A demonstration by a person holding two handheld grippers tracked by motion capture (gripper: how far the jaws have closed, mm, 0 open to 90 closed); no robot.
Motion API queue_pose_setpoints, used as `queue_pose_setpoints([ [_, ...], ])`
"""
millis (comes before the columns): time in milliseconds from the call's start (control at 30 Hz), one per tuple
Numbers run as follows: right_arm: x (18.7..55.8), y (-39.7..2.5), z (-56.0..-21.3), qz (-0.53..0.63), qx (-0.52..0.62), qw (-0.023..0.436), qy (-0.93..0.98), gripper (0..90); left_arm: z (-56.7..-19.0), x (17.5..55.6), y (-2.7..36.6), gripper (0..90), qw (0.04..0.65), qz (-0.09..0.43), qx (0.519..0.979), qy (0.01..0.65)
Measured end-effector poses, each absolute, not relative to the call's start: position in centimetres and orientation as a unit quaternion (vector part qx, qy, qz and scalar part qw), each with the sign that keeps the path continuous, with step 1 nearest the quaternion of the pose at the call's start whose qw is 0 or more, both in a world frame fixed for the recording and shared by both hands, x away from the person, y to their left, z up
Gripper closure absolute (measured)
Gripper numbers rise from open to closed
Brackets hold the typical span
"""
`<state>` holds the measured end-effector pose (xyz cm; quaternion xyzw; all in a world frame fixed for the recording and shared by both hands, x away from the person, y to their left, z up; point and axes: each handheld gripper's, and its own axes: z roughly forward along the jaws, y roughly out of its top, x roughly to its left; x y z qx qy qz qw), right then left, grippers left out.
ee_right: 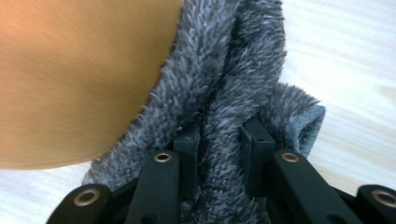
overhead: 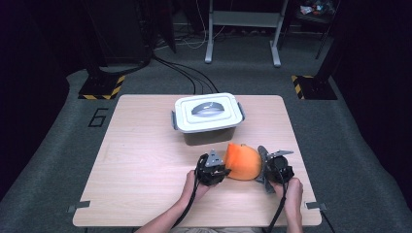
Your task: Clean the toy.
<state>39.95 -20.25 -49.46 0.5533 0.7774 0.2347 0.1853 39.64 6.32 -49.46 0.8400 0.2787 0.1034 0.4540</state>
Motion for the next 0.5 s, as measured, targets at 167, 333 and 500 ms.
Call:
queue_pose_setpoints([
  [167,39.9,-20.5,-49.3,0.238,0.555,0.188,0.775,71.9,-49.5,39.7,6.4,75.6,0.454,0.102,0.84,0.279],
  [333,38.8,-21.2,-47.4,0.256,0.558,0.211,0.761,72.1,-49.6,39.7,6.5,75.6,0.457,0.107,0.837,0.282],
  [500,37.4,-21.9,-44.5,0.299,0.546,0.233,0.747,72.1,-49.6,39.7,6.5,75.7,0.456,0.107,0.837,0.283],
])
